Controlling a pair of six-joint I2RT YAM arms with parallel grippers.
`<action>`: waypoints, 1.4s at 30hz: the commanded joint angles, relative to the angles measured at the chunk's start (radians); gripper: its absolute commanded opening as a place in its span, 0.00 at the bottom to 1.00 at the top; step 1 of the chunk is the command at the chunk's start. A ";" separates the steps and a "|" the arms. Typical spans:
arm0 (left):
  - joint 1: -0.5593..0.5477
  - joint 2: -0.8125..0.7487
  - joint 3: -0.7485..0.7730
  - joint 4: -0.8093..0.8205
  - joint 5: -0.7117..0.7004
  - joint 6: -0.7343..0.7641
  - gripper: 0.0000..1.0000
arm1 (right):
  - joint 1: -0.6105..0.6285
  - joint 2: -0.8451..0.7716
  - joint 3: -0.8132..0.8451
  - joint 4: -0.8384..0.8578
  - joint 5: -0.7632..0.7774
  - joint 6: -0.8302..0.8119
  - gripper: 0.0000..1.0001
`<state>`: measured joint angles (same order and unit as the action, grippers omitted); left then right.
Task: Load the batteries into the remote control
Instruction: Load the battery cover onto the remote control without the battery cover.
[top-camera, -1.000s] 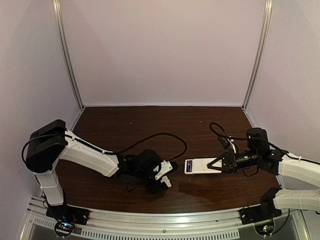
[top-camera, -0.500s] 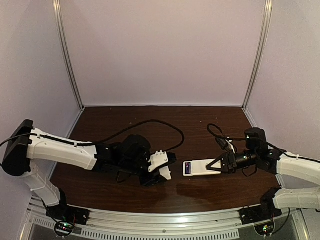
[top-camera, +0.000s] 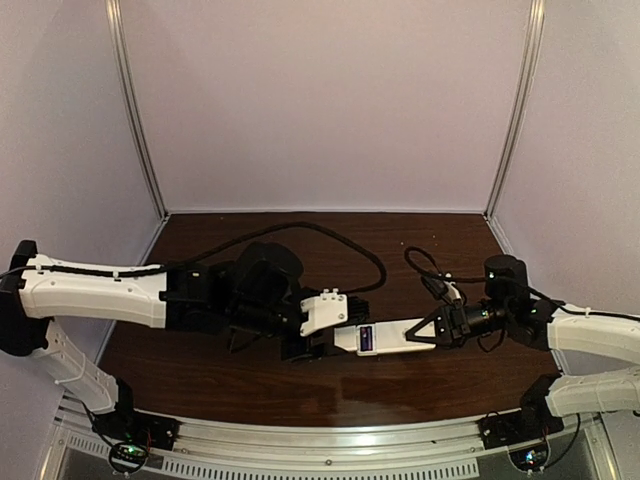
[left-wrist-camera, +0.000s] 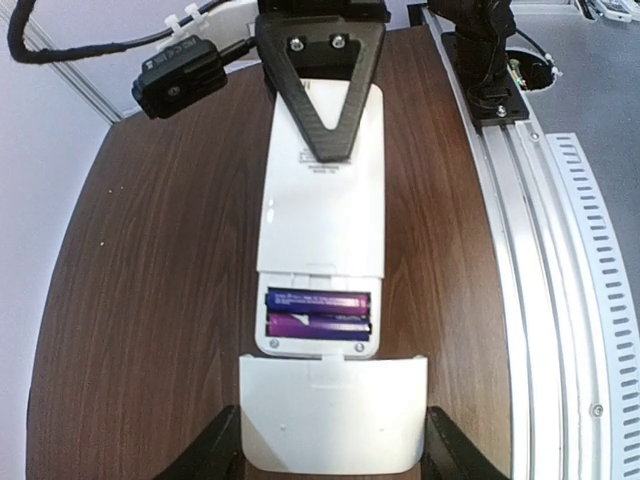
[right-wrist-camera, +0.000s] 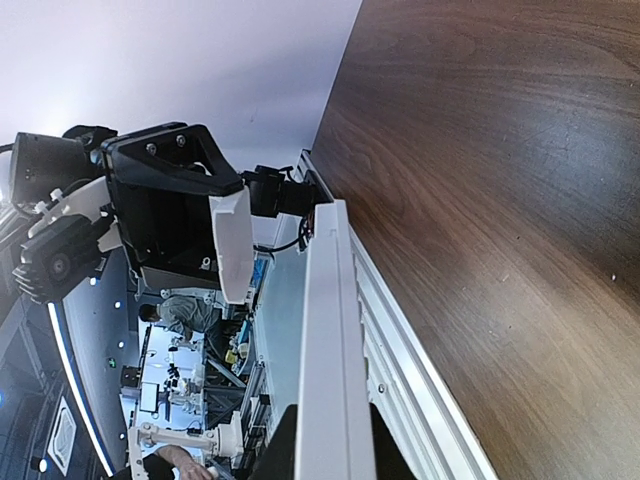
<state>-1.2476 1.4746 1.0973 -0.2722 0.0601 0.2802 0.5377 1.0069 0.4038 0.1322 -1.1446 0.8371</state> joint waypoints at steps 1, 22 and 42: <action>-0.011 0.042 0.061 -0.046 -0.012 0.034 0.44 | 0.024 0.011 0.004 0.075 -0.026 0.024 0.00; -0.014 0.146 0.130 -0.064 -0.019 0.064 0.46 | 0.053 0.039 -0.016 0.235 -0.052 0.141 0.00; -0.004 0.224 0.147 -0.110 -0.093 0.006 0.50 | 0.071 0.029 -0.051 0.444 -0.079 0.282 0.00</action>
<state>-1.2633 1.6485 1.2396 -0.3290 -0.0017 0.3264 0.5804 1.0588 0.3393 0.4019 -1.1572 1.1130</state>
